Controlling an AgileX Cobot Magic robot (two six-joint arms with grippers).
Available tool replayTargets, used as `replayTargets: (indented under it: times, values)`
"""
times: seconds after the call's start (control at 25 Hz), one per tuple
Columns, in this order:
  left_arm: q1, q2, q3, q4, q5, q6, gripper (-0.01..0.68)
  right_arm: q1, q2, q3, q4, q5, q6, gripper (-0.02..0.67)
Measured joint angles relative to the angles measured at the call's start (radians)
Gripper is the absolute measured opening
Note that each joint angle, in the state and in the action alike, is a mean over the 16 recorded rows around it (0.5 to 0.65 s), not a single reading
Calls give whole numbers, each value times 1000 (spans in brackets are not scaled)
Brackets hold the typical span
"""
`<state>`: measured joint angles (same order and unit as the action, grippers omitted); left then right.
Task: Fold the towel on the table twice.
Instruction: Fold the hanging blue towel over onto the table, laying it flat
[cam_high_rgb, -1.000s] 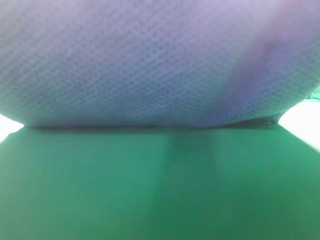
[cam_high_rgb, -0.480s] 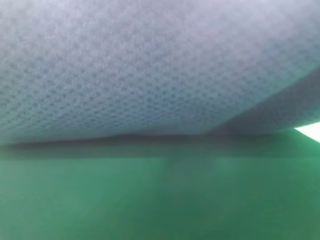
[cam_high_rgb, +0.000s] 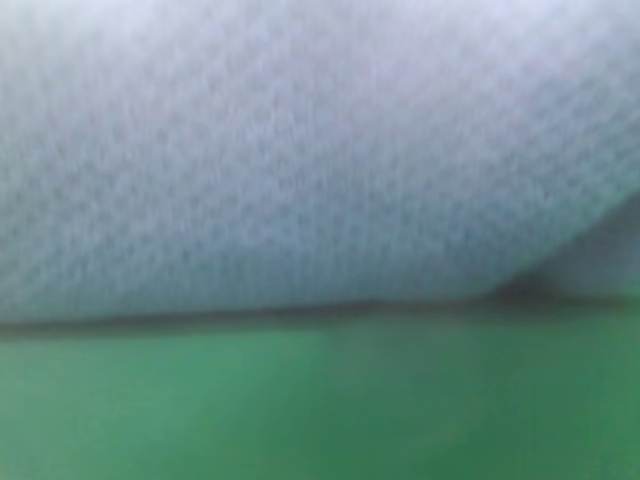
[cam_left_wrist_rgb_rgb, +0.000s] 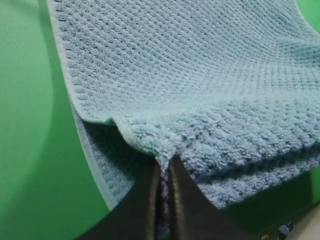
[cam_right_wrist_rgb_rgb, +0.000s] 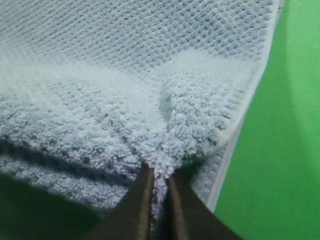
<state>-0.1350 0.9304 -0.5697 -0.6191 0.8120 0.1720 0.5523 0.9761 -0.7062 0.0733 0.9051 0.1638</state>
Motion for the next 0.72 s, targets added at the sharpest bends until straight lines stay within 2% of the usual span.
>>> replayTargets:
  times: [0.28, 0.72]
  values:
    - [0, 229, -96, -5, -97, 0, 0, -24, 171, -67, -89, -110, 36, 0]
    - [-1, 572, -360, 18, -204, 1, 0, -104, 464, -226, -186, -313, 39, 0]
